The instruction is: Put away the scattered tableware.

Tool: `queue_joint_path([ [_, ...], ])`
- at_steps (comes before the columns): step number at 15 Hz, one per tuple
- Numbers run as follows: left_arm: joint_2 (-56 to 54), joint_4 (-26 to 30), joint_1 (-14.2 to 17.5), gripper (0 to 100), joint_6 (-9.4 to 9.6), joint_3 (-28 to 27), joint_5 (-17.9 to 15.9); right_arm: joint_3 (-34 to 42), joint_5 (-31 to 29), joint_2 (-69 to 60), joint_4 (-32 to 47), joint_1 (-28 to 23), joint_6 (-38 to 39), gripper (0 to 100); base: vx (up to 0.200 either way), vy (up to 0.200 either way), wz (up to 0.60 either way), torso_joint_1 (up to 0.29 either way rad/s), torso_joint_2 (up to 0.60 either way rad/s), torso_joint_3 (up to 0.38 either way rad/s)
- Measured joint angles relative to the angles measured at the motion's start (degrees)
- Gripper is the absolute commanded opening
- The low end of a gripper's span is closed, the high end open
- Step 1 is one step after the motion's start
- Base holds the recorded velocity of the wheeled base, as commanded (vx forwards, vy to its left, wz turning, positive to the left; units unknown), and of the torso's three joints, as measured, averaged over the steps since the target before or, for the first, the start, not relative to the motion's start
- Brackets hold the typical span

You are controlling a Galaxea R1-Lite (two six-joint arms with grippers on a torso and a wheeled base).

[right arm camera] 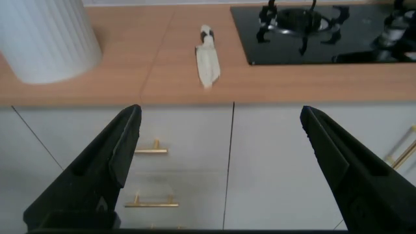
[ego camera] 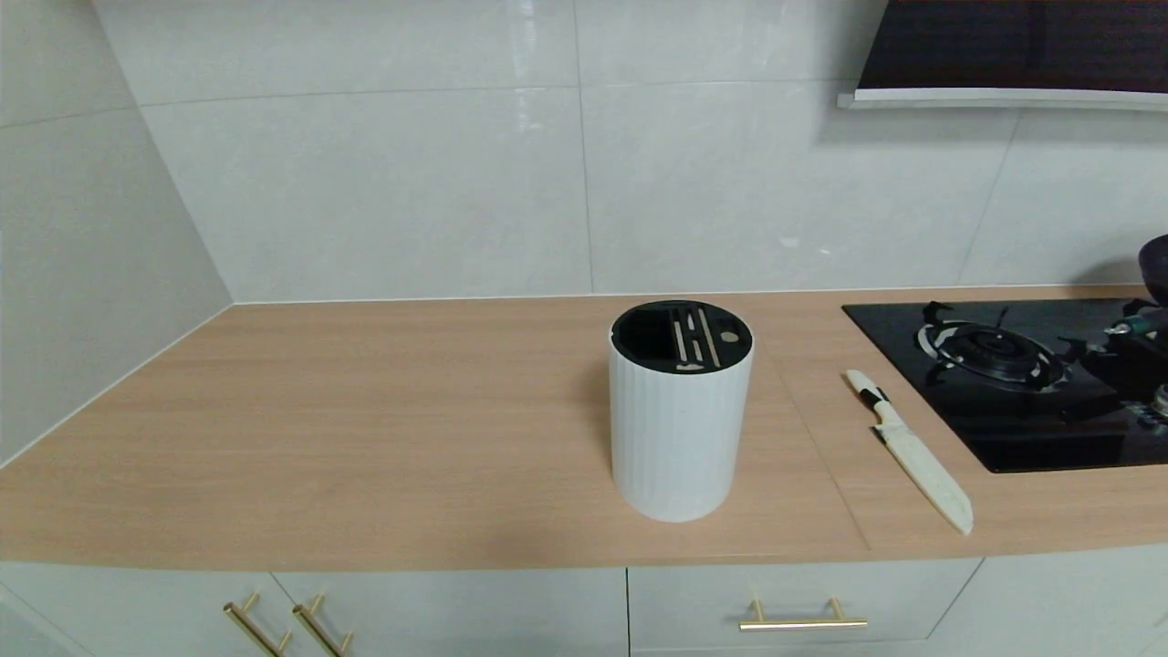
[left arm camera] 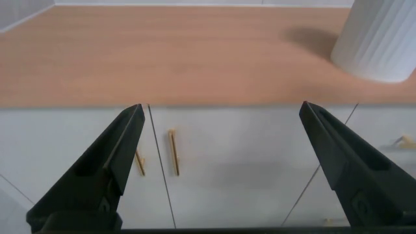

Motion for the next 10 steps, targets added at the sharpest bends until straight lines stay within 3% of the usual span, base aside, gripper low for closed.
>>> queue_joint_path([
  [6, 0.0, 0.0, 0.0, 100, 0.0, -0.01, 0.0, 0.0, -0.04, 0.0, 0.0, 0.0, 0.0, 100, 0.0, 0.0, 0.0, 0.257, -0.58, -0.317],
  [10, 0.0, 0.0, -0.02, 100, 0.01, -0.01, 0.0, 0.0, -0.04, 0.0, 0.0, -0.02, 0.02, 100, 0.0, 0.0, 0.0, 0.19, -0.39, -0.216],
])
